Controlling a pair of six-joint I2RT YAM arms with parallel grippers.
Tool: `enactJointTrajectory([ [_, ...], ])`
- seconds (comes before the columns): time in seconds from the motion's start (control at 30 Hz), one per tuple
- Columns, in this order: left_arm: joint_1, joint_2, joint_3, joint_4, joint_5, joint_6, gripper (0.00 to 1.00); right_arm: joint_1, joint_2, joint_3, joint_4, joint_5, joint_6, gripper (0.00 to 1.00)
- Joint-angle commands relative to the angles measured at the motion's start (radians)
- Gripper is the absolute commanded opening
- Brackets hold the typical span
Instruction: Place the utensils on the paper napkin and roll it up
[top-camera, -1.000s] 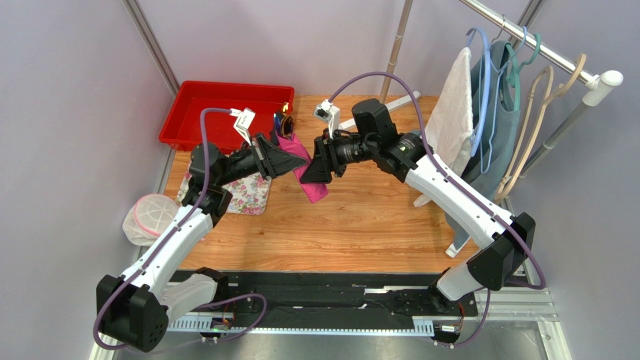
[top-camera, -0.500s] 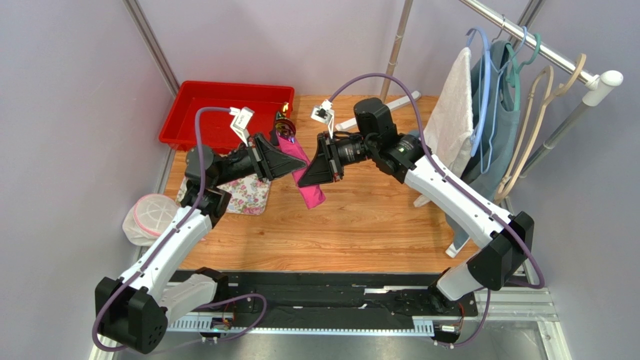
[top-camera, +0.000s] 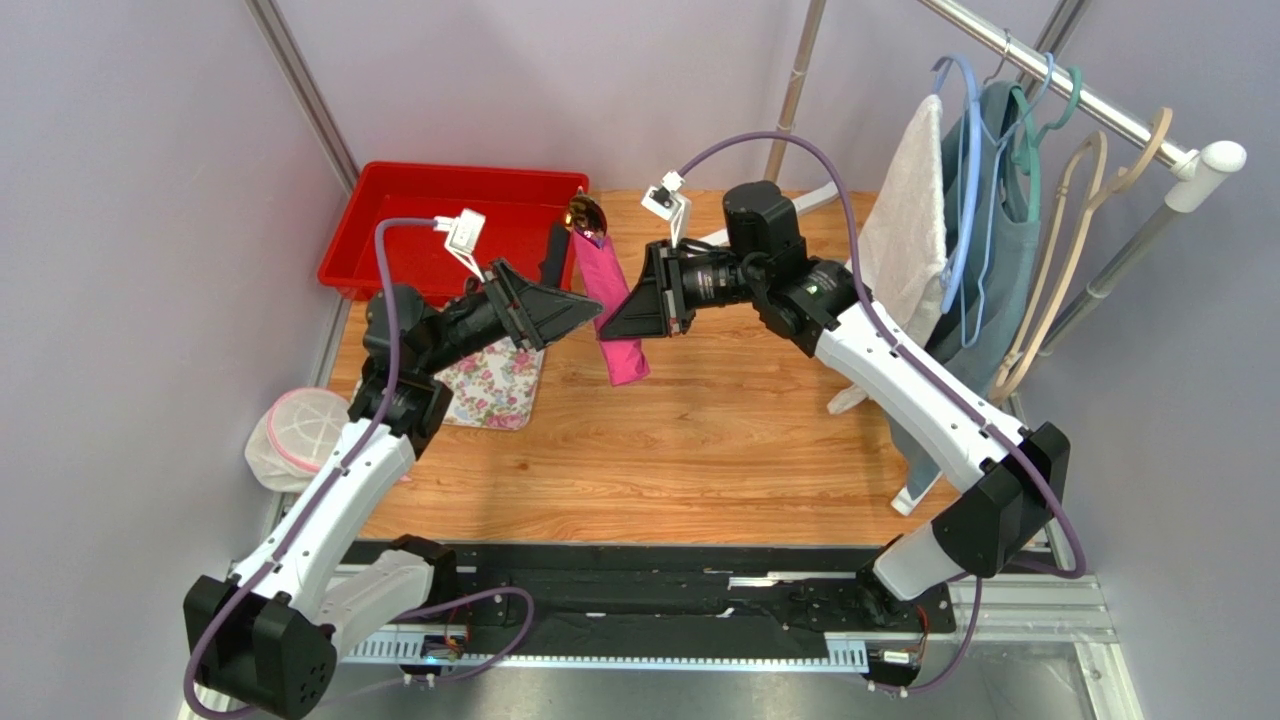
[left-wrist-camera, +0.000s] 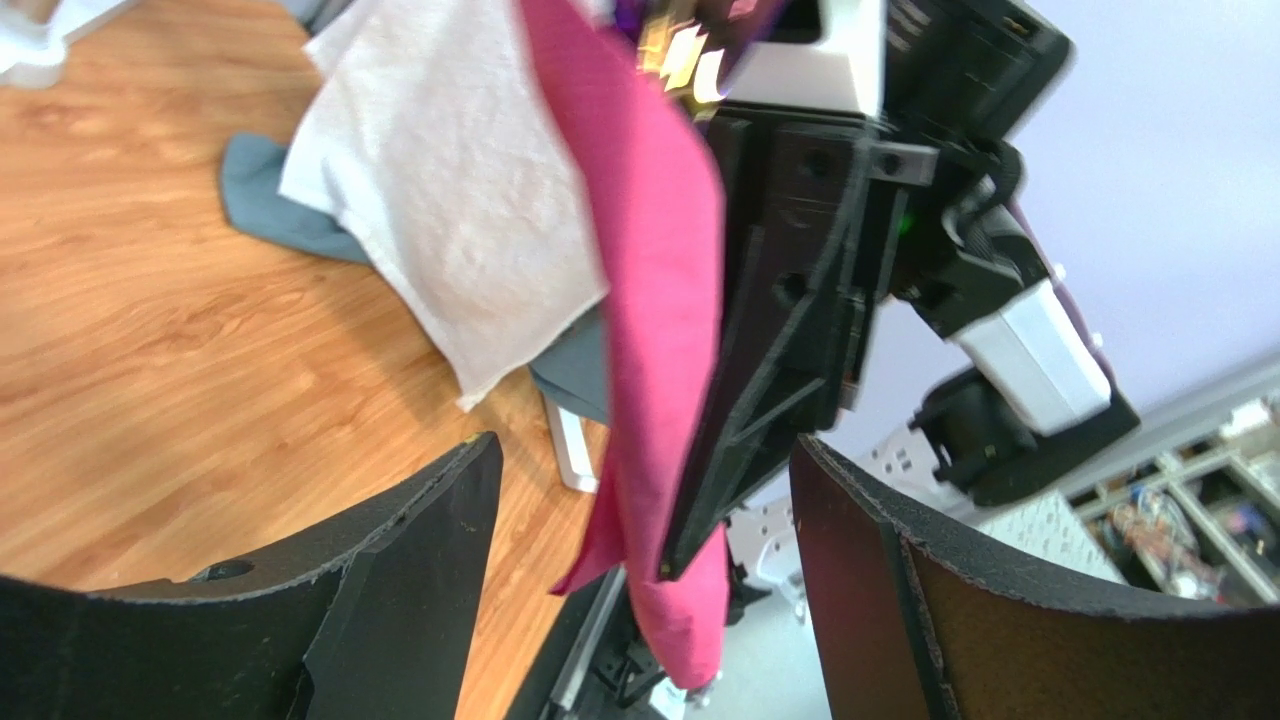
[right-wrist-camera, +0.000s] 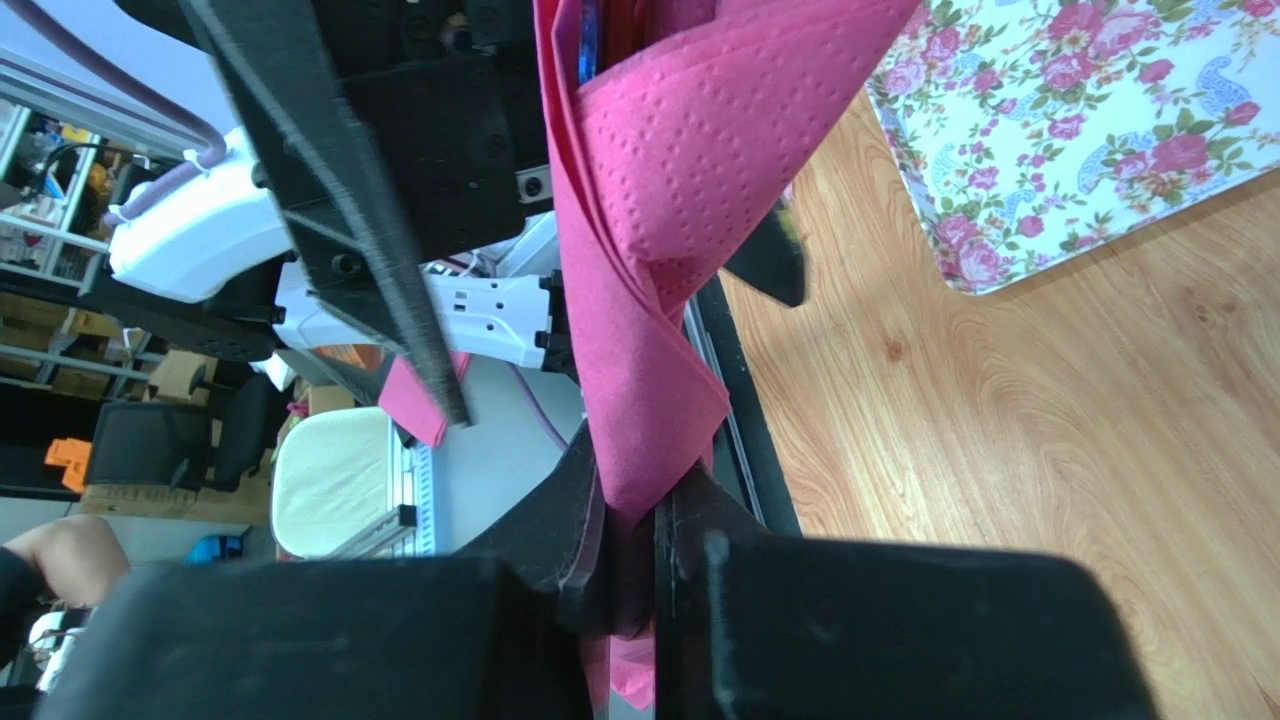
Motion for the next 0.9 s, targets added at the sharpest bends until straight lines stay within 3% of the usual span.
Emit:
enactJointTrajectory([
  [0.0, 0.007, 0.008, 0.036, -0.078, -0.095, -0.065, 0.78, 0.002, -0.001, 0.047, 0.16, -0.007, 0.097, 0.0],
  [0.23, 0.007, 0.038, 0.029, 0.078, -0.056, -0.154, 0.69, 0.003, 0.019, 0.031, 0.257, -0.021, 0.182, 0.0],
  [0.43, 0.004, 0.074, 0.023, 0.14, -0.029, -0.238, 0.46, 0.008, 0.029, 0.031, 0.277, -0.006, 0.186, 0.0],
  [0.63, -0.007, 0.093, 0.022, 0.153, -0.01, -0.275, 0.45, 0.011, 0.049, 0.042, 0.289, 0.002, 0.191, 0.0],
  [0.77, -0.01, 0.099, 0.016, 0.132, -0.013, -0.294, 0.5, 0.011, 0.057, 0.041, 0.33, -0.003, 0.214, 0.0],
  [0.87, -0.014, 0.11, 0.019, 0.127, -0.012, -0.306, 0.47, 0.019, 0.065, 0.044, 0.341, -0.004, 0.222, 0.0],
])
